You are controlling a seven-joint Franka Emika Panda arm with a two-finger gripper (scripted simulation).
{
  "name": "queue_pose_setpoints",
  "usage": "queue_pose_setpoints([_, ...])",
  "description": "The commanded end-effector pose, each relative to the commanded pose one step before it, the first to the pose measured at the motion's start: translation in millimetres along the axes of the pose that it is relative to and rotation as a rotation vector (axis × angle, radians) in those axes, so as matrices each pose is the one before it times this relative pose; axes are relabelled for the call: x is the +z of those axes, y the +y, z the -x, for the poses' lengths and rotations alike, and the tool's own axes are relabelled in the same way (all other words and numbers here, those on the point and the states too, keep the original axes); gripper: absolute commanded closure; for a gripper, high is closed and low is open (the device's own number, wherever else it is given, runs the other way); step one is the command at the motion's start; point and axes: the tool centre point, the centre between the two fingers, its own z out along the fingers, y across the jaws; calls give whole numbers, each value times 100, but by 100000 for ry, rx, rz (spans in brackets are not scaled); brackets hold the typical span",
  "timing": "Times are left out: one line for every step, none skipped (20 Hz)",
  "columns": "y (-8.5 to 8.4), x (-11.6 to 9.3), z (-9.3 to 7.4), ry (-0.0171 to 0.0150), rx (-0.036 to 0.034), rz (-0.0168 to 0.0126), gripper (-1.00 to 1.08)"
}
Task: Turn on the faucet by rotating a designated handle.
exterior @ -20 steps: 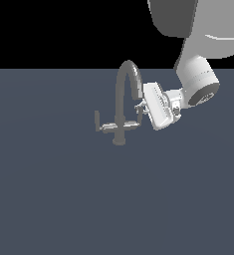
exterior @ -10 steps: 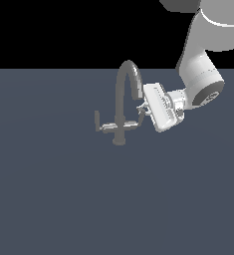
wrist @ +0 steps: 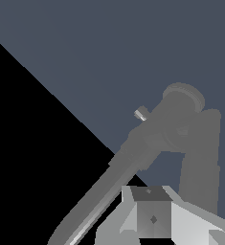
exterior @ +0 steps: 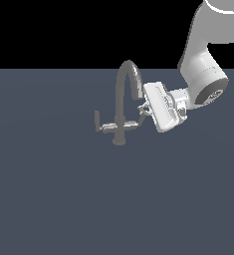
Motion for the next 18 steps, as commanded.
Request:
queue_pose_setpoints([942, -27, 314, -451, 631, -7, 108])
queue_pose_setpoints([261, -10, 110, 0, 0, 0, 108])
queue_pose_setpoints([243, 4, 135, -29, -62, 9, 108])
queue_pose_setpoints([269, -11, 113, 0, 0, 0, 108])
queue_pose_setpoints([274, -11, 115, 0, 0, 0, 108])
queue_pose_setpoints([278, -11, 117, 0, 0, 0, 108])
queue_pose_setpoints([282, -11, 118, 0, 0, 0, 108])
queue_pose_setpoints([286, -12, 120, 0, 0, 0, 108])
queue_pose_setpoints([291, -12, 122, 0, 0, 0, 108])
queue_pose_setpoints([295, -13, 123, 0, 0, 0, 108])
queue_pose_setpoints([276, 5, 146, -28, -60, 21, 108])
queue_pose_setpoints([305, -14, 126, 0, 0, 0, 108])
queue_pose_setpoints([311, -15, 128, 0, 0, 0, 108])
queue_pose_setpoints([0, 0, 0, 0, 0, 0, 108])
queue_pose_setpoints([-2221, 180, -1239, 3691, -4814, -12, 108])
queue_pose_setpoints([831, 75, -102, -453, 582, -1, 108])
queue_pose_setpoints([837, 75, -102, -455, 584, 0, 108])
queue_pose_setpoints([842, 74, -103, -456, 587, 1, 108])
